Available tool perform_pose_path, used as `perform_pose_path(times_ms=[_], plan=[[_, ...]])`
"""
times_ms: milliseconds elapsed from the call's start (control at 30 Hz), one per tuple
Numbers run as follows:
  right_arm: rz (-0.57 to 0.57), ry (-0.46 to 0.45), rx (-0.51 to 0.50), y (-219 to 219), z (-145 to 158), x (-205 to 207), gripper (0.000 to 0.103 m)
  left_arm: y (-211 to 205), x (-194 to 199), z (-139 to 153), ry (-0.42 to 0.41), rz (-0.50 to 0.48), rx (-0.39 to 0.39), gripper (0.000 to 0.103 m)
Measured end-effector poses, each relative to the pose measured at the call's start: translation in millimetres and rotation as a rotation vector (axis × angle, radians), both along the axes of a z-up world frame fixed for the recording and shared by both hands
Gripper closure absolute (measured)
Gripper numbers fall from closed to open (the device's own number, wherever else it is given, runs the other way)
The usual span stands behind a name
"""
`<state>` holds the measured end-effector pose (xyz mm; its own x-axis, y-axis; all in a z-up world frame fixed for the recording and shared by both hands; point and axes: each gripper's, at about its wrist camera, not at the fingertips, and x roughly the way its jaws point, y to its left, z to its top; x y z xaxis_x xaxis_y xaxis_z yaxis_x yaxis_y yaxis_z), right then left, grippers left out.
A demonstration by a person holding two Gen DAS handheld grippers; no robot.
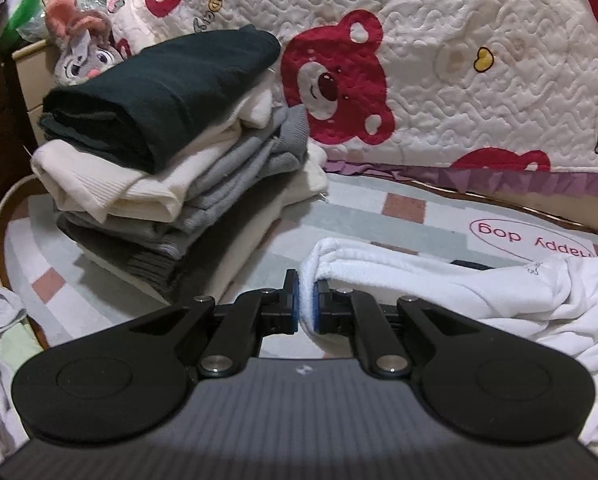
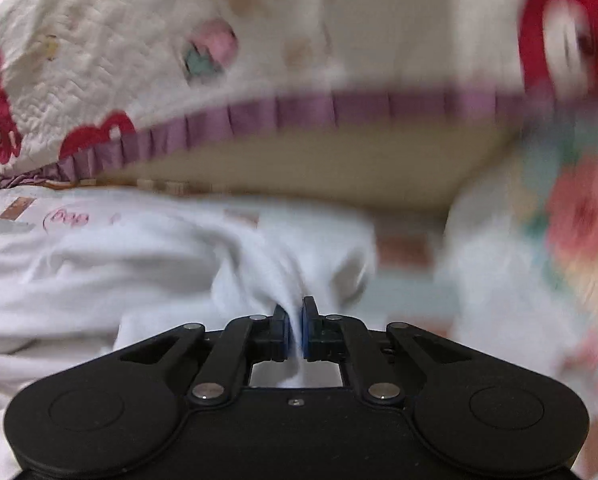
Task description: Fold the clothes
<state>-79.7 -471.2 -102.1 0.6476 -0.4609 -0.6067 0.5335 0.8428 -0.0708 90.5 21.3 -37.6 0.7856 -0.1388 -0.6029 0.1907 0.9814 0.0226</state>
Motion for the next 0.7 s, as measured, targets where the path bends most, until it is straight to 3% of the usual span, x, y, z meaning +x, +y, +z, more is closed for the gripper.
perform_pose_path(times_ms=[67, 133, 233, 300, 367, 400, 467, 500, 533, 700], plan=[[0.038, -0.020, -0.076, 0, 28, 11, 0.097, 3, 2, 0, 0.011, 0.007, -0.017, 0.097], [0.093, -0.020, -0.090, -10, 51, 30, 0.097, 7, 3, 0, 0.020, 0.013, -0.027, 0.097], [0.284, 0.084, -0.144, -18, 86, 75, 0.098, 13, 4, 1, 0.021, 0.022, -0.034, 0.097], [0.359, 0.084, -0.228, -21, 120, 100, 0.099, 18, 6, -2, 0.032, 0.037, -0.042, 0.096], [0.332, -0.036, -0.244, -28, 156, 116, 0.099, 21, 13, -13, 0.090, 0.046, -0.048, 0.092], [0.309, -0.102, -0.249, -31, 171, 122, 0.098, 21, 19, -22, 0.154, 0.030, -0.032, 0.083], [0.220, -0.224, -0.283, -34, 180, 130, 0.077, 17, 24, -40, 0.253, 0.009, 0.030, 0.061], [0.187, -0.243, -0.312, -31, 177, 133, 0.054, 15, 22, -45, 0.273, 0.001, 0.056, 0.057], [0.176, -0.230, -0.330, -27, 168, 137, 0.043, 14, 19, -48, 0.287, -0.011, 0.053, 0.057], [0.268, -0.051, -0.206, 2, 95, 134, 0.043, 13, 9, -46, 0.298, -0.065, -0.046, 0.053]])
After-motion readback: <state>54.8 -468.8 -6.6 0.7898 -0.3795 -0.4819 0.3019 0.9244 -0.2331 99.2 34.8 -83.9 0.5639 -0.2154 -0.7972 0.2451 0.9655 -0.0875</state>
